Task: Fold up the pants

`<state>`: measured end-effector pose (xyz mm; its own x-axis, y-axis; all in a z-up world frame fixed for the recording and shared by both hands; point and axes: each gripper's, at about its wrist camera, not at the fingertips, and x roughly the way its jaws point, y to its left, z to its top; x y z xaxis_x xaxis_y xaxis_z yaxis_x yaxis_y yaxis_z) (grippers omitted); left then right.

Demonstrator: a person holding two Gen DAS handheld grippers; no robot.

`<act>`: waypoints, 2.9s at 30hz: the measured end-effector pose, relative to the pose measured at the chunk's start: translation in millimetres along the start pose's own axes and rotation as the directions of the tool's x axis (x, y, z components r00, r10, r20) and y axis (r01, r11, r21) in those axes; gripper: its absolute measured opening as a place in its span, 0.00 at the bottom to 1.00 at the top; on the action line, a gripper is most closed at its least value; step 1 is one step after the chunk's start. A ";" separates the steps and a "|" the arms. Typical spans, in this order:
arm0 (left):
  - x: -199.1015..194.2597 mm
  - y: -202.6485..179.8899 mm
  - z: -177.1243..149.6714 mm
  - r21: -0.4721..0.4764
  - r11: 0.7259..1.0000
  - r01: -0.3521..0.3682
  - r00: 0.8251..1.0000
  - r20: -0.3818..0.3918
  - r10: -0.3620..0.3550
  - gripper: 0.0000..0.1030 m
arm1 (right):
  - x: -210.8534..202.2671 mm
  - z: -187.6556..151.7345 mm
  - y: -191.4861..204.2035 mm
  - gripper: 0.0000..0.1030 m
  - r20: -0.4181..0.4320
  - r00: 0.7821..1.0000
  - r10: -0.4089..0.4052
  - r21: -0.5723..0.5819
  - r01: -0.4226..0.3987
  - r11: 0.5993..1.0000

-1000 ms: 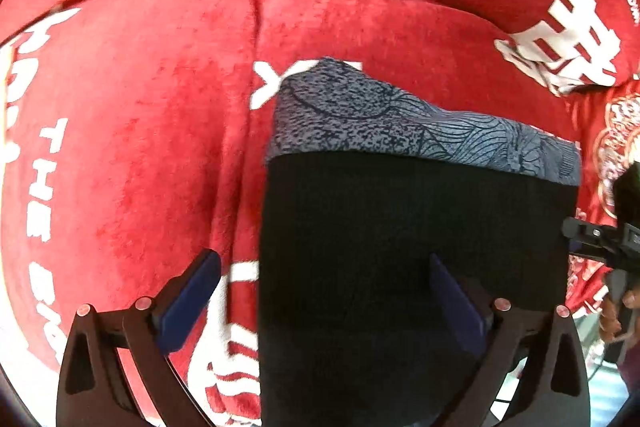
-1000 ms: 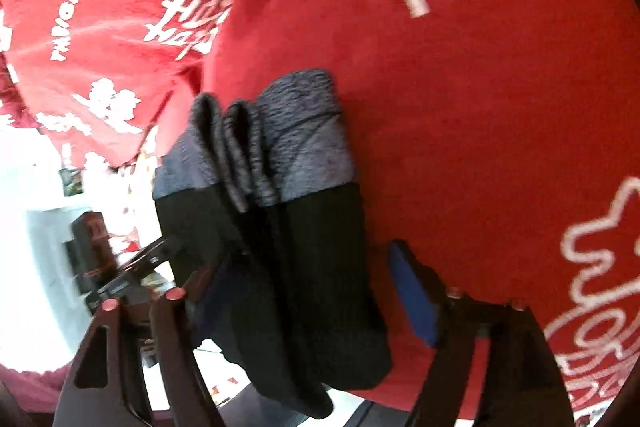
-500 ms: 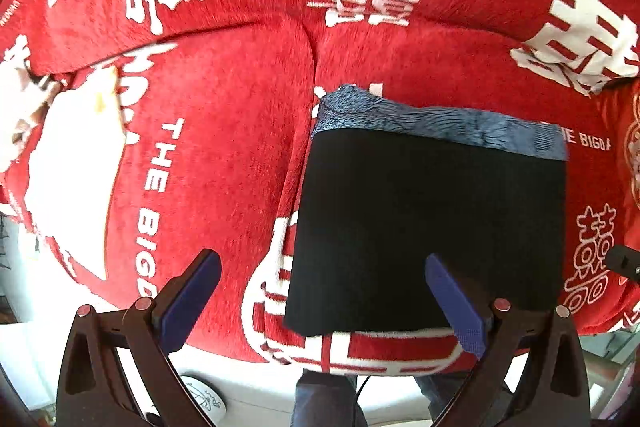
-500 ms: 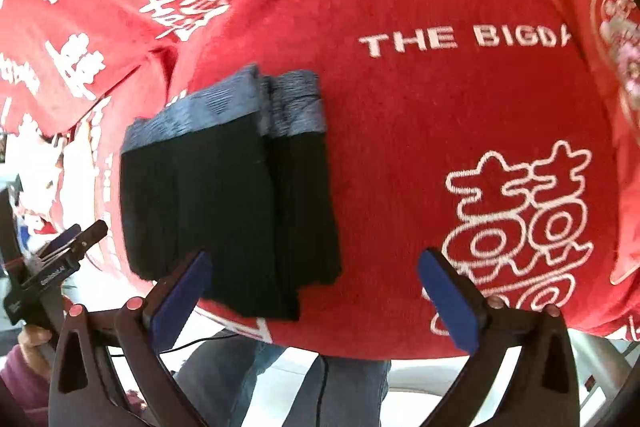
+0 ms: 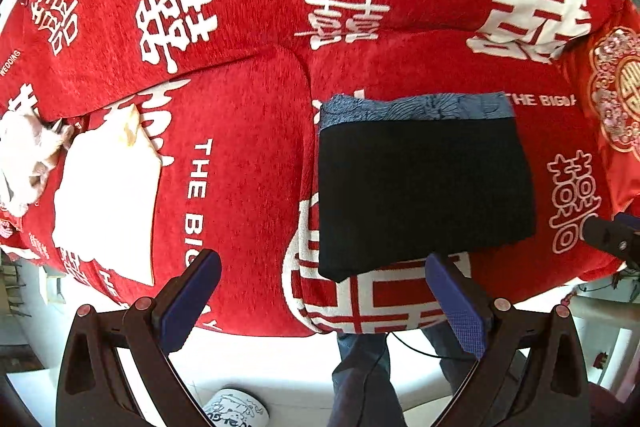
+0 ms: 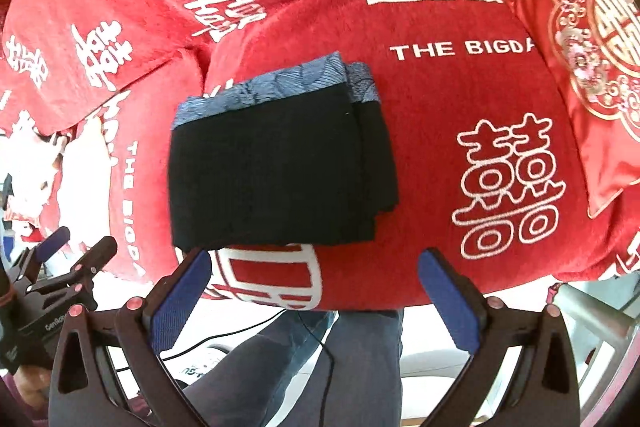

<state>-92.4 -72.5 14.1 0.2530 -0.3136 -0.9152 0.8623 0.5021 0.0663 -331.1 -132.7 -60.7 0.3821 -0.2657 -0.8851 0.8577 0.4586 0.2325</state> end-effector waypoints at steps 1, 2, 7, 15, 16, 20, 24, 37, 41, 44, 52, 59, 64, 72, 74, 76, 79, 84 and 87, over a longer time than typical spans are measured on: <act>-2.2 -0.3 -1.2 -0.001 1.000 0.008 1.000 -0.001 -0.008 0.99 | -3.9 -2.6 2.4 1.00 0.003 1.000 -0.008 -0.001 0.008 1.000; -3.8 -0.8 -2.0 -0.002 1.000 0.013 1.000 -0.008 -0.013 0.99 | -8.3 -5.1 5.0 1.00 0.007 1.000 -0.024 -0.003 0.024 1.000; -14.1 -3.9 -2.1 0.031 0.999 0.016 1.000 -0.004 -0.015 0.99 | -23.2 -12.6 11.8 1.00 0.019 0.998 -0.055 0.016 0.054 0.998; -20.4 -4.2 0.8 0.044 0.998 0.040 0.999 0.008 -0.041 0.99 | -27.5 -15.5 25.8 1.00 0.022 0.996 -0.088 -0.007 0.088 0.996; -20.5 -4.3 1.0 0.046 0.998 0.042 0.999 0.008 -0.042 0.99 | -27.3 -15.5 27.1 1.00 0.021 0.996 -0.091 -0.008 0.091 0.996; -20.9 -4.8 0.9 0.046 0.998 0.044 0.999 0.008 -0.045 0.99 | -27.5 -16.7 31.1 1.00 0.022 0.995 -0.096 -0.010 0.096 0.995; -20.7 -4.9 0.9 0.055 0.997 0.050 0.999 0.006 -0.050 0.99 | -28.2 -16.8 33.3 1.00 0.024 0.995 -0.099 -0.010 0.099 0.995; -20.7 -2.2 -2.1 0.056 0.997 0.061 0.998 0.009 -0.062 0.99 | -26.4 -19.0 40.8 1.00 0.018 0.994 -0.108 -0.029 0.109 0.994; -21.7 -2.4 -2.3 0.055 0.996 0.066 0.998 0.016 -0.067 0.99 | -26.8 -19.4 41.7 1.00 0.024 0.993 -0.112 -0.030 0.113 0.993; -22.4 -3.3 -1.9 0.055 0.996 0.070 0.997 0.015 -0.071 0.99 | -27.6 -19.2 41.8 1.00 0.028 0.993 -0.116 -0.031 0.117 0.993; -23.4 -4.2 -1.1 0.064 0.995 0.081 0.997 0.014 -0.082 0.99 | -30.0 -18.5 40.7 1.00 0.031 0.992 -0.121 -0.030 0.122 0.992; -23.2 -4.5 -1.4 0.061 0.995 0.079 0.997 0.014 -0.080 0.99 | -32.0 -18.1 40.1 1.00 0.035 0.991 -0.126 -0.028 0.127 0.992; -22.9 -4.8 -1.1 0.062 0.995 0.082 0.996 0.011 -0.083 0.99 | -33.7 -19.1 42.2 1.00 0.040 0.990 -0.134 -0.023 0.135 0.991; -23.7 -4.1 -2.1 0.077 0.994 0.083 0.996 0.018 -0.085 0.99 | -34.9 -19.8 45.3 1.00 0.041 0.990 -0.136 -0.027 0.137 0.990; -23.5 -3.6 -2.3 0.075 0.994 0.083 0.996 0.016 -0.084 0.99 | -35.2 -19.3 45.6 1.00 0.042 0.990 -0.136 -0.028 0.137 0.990; -23.4 -3.4 -2.6 0.076 0.994 0.083 0.996 0.015 -0.085 0.99 | -34.2 -21.8 48.3 1.00 0.043 0.990 -0.138 -0.027 0.139 0.990; -23.6 -3.5 -2.5 0.077 0.993 0.085 0.996 0.016 -0.086 0.99 | -34.4 -21.5 48.1 1.00 0.043 0.990 -0.137 -0.026 0.138 0.990; -23.4 -3.7 -3.3 0.078 0.994 0.081 0.996 0.017 -0.083 0.99 | -34.4 -21.7 48.2 1.00 0.045 0.989 -0.138 -0.023 0.140 0.990; -23.3 -4.1 -3.2 0.076 0.994 0.083 0.996 0.015 -0.084 0.99 | -34.2 -21.5 48.0 1.00 0.044 0.990 -0.138 -0.025 0.139 0.990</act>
<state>-103.2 -64.7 33.9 0.1857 -0.3668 -0.9116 0.9111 0.4118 0.0199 -310.4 -83.4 -28.0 0.2749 -0.3630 -0.8903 0.8937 0.4380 0.0973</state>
